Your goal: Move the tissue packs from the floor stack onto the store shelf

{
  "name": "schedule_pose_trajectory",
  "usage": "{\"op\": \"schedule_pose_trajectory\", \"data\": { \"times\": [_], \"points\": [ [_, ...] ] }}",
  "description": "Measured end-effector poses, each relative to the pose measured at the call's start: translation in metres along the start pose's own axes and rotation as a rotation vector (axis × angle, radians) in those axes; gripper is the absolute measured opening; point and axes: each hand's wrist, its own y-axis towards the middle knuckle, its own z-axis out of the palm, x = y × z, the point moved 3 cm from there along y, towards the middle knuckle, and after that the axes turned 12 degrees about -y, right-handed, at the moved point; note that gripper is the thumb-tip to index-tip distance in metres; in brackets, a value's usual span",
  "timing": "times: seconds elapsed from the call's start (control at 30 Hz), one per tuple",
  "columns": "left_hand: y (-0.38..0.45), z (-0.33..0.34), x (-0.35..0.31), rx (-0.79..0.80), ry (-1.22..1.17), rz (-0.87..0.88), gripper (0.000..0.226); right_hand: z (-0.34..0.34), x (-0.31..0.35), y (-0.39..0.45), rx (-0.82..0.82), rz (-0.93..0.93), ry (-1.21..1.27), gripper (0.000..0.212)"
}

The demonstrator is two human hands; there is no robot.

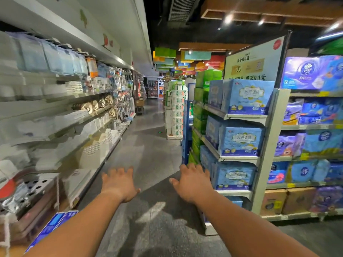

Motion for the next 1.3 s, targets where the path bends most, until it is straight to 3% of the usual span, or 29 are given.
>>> {"op": "schedule_pose_trajectory", "data": {
  "times": [0.27, 0.5, 0.83, 1.03, 1.3],
  "points": [
    [0.156, 0.029, -0.039, 0.011, -0.006, 0.017, 0.087, 0.038, -0.03, 0.176, -0.037, -0.03, 0.077, 0.06],
    [0.303, 0.054, -0.063, 0.009, -0.021, -0.108, 0.091, 0.075, -0.07, 0.338, -0.052, -0.14, 0.124, 0.055],
    [0.495, 0.069, -0.083, -0.027, -0.055, -0.208, 0.095, 0.11, -0.108, 0.547, 0.011, -0.233, 0.139, 0.064],
    [0.59, 0.1, -0.048, -0.013, -0.072, -0.277, 0.095, 0.143, -0.073, 0.652, 0.077, -0.327, 0.119, 0.062],
    [0.682, 0.111, 0.058, -0.025, -0.085, -0.439, 0.088, 0.173, 0.035, 0.785, 0.099, -0.473, 0.12, 0.065]
  ]
}}
